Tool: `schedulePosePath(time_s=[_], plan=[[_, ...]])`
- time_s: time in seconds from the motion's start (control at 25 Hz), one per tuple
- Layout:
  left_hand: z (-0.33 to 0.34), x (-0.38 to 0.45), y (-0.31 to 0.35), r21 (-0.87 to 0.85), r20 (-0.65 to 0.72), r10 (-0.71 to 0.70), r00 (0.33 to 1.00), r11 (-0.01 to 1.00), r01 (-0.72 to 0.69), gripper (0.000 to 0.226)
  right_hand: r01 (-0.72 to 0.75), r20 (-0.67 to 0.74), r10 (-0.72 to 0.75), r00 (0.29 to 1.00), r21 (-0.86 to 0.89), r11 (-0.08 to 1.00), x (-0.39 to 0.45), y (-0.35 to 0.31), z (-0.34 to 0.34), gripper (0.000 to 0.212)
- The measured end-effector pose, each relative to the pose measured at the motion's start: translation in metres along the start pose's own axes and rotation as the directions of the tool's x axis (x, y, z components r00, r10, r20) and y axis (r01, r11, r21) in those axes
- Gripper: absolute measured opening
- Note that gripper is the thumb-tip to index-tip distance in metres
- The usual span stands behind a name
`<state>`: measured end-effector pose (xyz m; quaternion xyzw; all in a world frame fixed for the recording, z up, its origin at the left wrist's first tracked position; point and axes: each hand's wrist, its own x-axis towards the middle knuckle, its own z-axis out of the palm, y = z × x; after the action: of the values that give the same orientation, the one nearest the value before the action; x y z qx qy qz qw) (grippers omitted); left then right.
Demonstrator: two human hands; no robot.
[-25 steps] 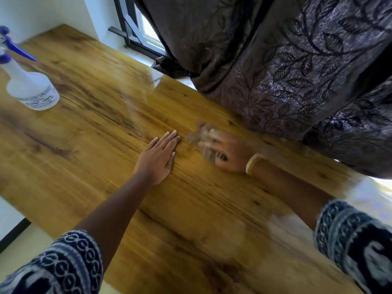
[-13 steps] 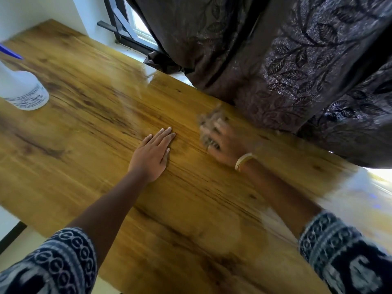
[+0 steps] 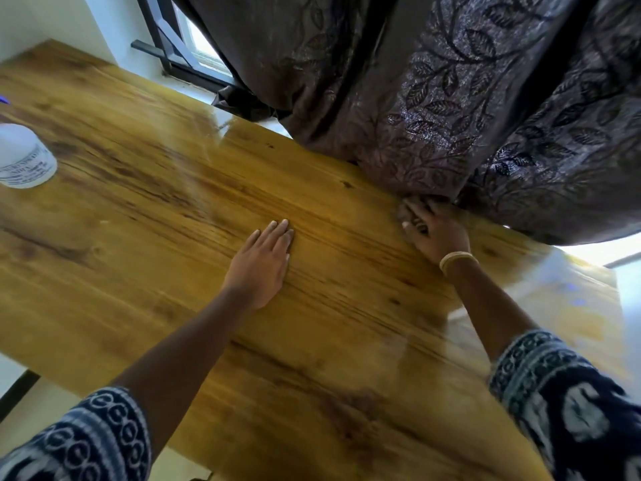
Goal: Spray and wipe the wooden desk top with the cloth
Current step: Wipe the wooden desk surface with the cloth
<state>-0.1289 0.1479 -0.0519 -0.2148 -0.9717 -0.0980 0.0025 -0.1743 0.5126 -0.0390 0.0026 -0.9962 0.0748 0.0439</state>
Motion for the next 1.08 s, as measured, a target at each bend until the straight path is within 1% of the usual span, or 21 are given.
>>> schedulePosePath(time_s=[0.04,0.08,0.12,0.16,0.2,0.24,0.32,0.4,0.44,0.48,0.56,0.64,0.68,0.72,0.8,0.88,0.92,0.96,1.0,1.04,1.08], plan=[[0.003,0.002,0.009,-0.005,0.001,0.013,1.0,1.0,-0.013,0.051,-0.114,-0.008,0.114,0.993,0.009,0.993,0.003,0.002,0.001,0.066],[0.005,0.004,0.018,-0.012,0.001,0.029,1.0,1.0,-0.029,0.052,-0.19,-0.002,0.19,0.982,0.013,0.982,0.003,-0.006,0.001,0.063],[0.008,0.008,0.026,-0.017,0.005,0.04,0.999,0.999,-0.04,0.052,-0.211,0.01,0.211,0.977,0.016,0.977,-0.001,-0.021,0.001,0.06],[0.009,0.012,0.034,-0.018,0.01,0.048,0.999,0.999,-0.048,0.054,-0.16,0.021,0.159,0.987,0.019,0.987,-0.011,-0.039,0.004,0.058],[0.01,0.015,0.041,-0.019,0.013,0.052,0.999,0.998,-0.052,0.057,-0.038,0.031,0.037,0.999,0.02,0.999,-0.025,-0.056,0.007,0.057],[0.012,0.019,0.045,-0.017,0.015,0.056,0.998,0.998,-0.056,0.06,0.119,0.05,-0.12,0.992,0.011,0.993,-0.042,-0.072,0.008,0.057],[0.015,0.027,0.05,-0.028,0.017,0.067,0.998,0.997,-0.066,0.061,0.392,0.129,-0.393,0.911,0.033,0.919,-0.075,-0.081,0.009,0.058],[0.015,0.036,0.051,-0.041,0.025,0.083,0.996,0.996,-0.081,0.06,0.506,0.174,-0.517,0.838,0.104,0.856,-0.078,-0.069,0.006,0.056],[0.015,0.041,0.051,-0.042,0.025,0.091,0.996,0.995,-0.09,0.06,0.528,0.174,-0.539,0.825,0.106,0.843,-0.07,-0.061,0.004,0.056],[0.014,0.049,0.052,-0.041,0.019,0.101,0.995,0.994,-0.1,0.061,0.521,0.162,-0.528,0.834,0.086,0.849,-0.058,-0.051,0.005,0.057],[0.014,0.062,0.055,-0.036,0.014,0.11,0.994,0.993,-0.11,0.063,0.411,0.095,-0.412,0.906,0.027,0.911,-0.03,-0.026,0.005,0.06],[0.016,0.07,0.055,-0.028,0.01,0.105,0.994,0.994,-0.105,0.062,0.175,0.052,-0.174,0.983,-0.011,0.985,-0.007,0.007,0.001,0.064],[0.018,0.072,0.054,-0.027,0.004,0.103,0.995,0.994,-0.103,0.062,0.041,0.04,-0.04,0.998,-0.012,0.999,0.004,0.025,-0.002,0.065],[0.019,0.073,0.054,-0.03,-0.004,0.102,0.995,0.994,-0.102,0.062,-0.086,0.027,0.086,0.996,-0.007,0.996,0.012,0.039,-0.005,0.064],[0.019,0.073,0.053,-0.038,-0.011,0.104,0.994,0.994,-0.105,0.061,-0.305,0.016,0.305,0.952,0.02,0.952,0.022,0.05,-0.004,0.058],[0.019,0.073,0.053,-0.049,-0.024,0.113,0.993,0.992,-0.115,0.059,-0.45,-0.008,0.45,0.893,0.007,0.893,0.023,0.035,0.0,0.059],[0.019,0.073,0.053,-0.053,-0.032,0.118,0.993,0.991,-0.119,0.058,-0.49,-0.024,0.49,0.872,-0.002,0.872,0.02,0.019,0.003,0.06],[0.019,0.073,0.052,-0.052,-0.035,0.118,0.992,0.991,-0.12,0.057,-0.49,-0.025,0.49,0.871,-0.001,0.872,0.014,0.001,0.005,0.061],[0.019,0.073,0.052,-0.048,-0.036,0.117,0.992,0.992,-0.119,0.056,-0.439,-0.011,0.439,0.899,0.003,0.899,0.007,-0.018,0.006,0.06],[0.019,0.072,0.052,-0.044,-0.035,0.118,0.992,0.992,-0.12,0.056,-0.332,0.008,0.332,0.943,-0.005,0.943,-0.003,-0.036,0.007,0.059],[0.019,0.073,0.052,-0.041,-0.033,0.121,0.992,0.992,-0.122,0.057,-0.18,0.035,0.181,0.983,-0.022,0.983,-0.016,-0.051,0.009,0.059]])
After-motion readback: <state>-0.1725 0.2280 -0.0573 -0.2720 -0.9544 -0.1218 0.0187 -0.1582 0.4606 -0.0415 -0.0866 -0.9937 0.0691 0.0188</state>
